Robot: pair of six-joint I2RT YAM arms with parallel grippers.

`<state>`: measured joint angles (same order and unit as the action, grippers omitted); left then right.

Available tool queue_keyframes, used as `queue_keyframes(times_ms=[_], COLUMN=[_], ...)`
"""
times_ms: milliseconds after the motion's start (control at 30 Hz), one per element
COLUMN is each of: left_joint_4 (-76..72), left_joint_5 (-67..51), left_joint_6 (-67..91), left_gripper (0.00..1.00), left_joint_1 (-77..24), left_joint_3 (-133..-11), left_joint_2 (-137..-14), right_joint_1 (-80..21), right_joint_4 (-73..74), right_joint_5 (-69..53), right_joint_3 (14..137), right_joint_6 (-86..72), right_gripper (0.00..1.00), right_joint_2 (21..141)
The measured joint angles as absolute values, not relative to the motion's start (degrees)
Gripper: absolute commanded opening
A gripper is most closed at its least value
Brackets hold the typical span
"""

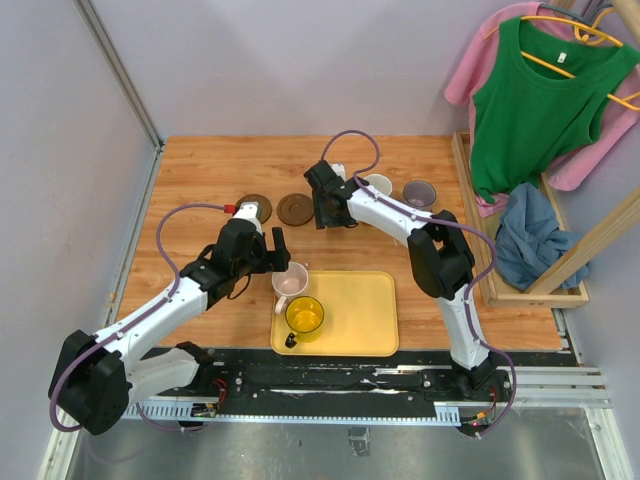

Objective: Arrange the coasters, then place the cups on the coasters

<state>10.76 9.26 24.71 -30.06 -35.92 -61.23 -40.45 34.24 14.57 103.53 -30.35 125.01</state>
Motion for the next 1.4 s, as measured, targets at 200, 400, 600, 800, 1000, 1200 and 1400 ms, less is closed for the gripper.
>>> queue_keyframes(times_ms=[200,400,600,800,1000,1200,1400], left_joint_4=[10.79,10.79,10.79,10.85,13.15,15.53,17.28], left_joint_5=[9.28,9.28,9.23,7.86,5.19,-0.05,-2.20], left_joint_6=[24.75,24.88,24.88,24.18,22.28,21.74,23.14], left_gripper=[0.99,0.99,0.99,1.00,1.00,1.00,1.00], left_joint_1=[-30.06,-30.06,-30.06,-30.06,-30.04,-30.02,-31.97], left_joint_3=[-35.75,-35.66,-35.66,-35.66,-36.67,-37.63,-37.60], left_joint_2=[-61.19,-61.19,-61.08,-58.52,-55.29,-53.69,-53.21], right_joint_1=[-40.91,-40.91,-40.91,-40.91,-42.19,-43.90,-43.70], right_joint_4=[33.61,33.26,33.32,33.50,34.17,32.62,29.76], right_joint_5=[13.56,13.41,13.52,13.52,13.39,13.65,14.90], right_joint_3=[103.53,103.53,103.13,100.18,96.36,89.73,80.27], right_joint_6=[-29.67,-29.52,-29.54,-29.45,-27.03,-24.99,-23.77], right_gripper=[0.55,0.55,0.57,0.63,0.72,0.86,0.91], right_joint_2=[124.92,124.92,124.51,121.03,111.55,98.21,89.36])
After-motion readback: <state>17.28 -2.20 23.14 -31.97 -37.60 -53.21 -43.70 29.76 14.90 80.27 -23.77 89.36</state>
